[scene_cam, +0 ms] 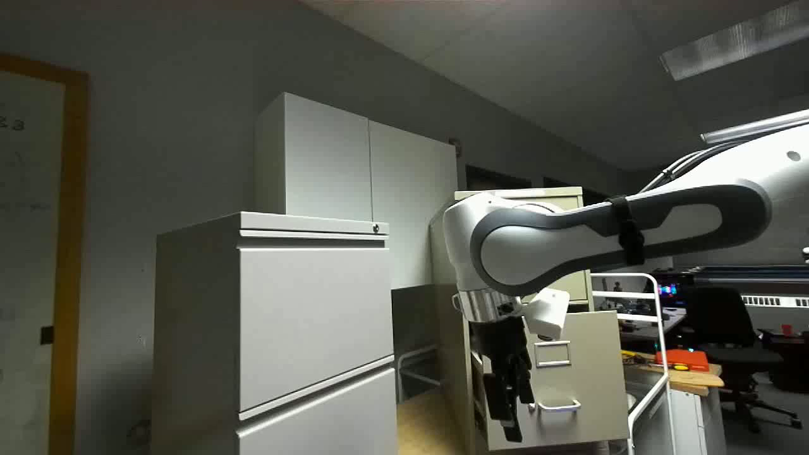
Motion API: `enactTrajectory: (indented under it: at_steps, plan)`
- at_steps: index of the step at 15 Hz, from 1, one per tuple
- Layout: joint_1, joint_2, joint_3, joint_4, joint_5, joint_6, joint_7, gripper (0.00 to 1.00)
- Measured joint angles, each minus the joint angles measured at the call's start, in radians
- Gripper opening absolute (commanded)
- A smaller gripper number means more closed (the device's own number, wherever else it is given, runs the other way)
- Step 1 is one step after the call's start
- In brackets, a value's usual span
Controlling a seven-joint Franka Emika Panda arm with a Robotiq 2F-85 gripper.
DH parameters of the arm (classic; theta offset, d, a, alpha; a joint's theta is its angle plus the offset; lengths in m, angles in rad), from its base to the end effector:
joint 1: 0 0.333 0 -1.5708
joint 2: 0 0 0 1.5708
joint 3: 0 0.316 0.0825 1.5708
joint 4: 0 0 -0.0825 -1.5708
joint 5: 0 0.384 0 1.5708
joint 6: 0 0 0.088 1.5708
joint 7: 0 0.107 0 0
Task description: Close the bottom drawer of the file cabinet
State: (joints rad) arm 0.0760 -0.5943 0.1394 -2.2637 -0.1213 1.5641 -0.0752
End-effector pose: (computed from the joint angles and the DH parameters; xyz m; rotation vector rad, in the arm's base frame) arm 0.3515 0.0737 0.5691 2.9066 0.3926 -0.1446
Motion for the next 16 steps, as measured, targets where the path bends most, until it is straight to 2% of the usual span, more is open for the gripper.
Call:
enactTrajectory:
  at_steps: [9, 10, 11, 12, 16]
  plan:
    - [0.002, 0.000, -0.002, 0.000, 0.000, 0.002, 0.004, 1.00]
    - [0.001, 0.002, -0.003, 0.000, -0.004, 0.007, 0.019, 0.75]
    - [-0.003, 0.005, -0.004, -0.001, -0.011, 0.015, 0.042, 0.75]
    - [-0.009, 0.010, -0.005, -0.001, -0.020, 0.026, 0.073, 0.69]
    - [-0.077, 0.056, -0.019, -0.001, -0.078, 0.110, 0.226, 0.38]
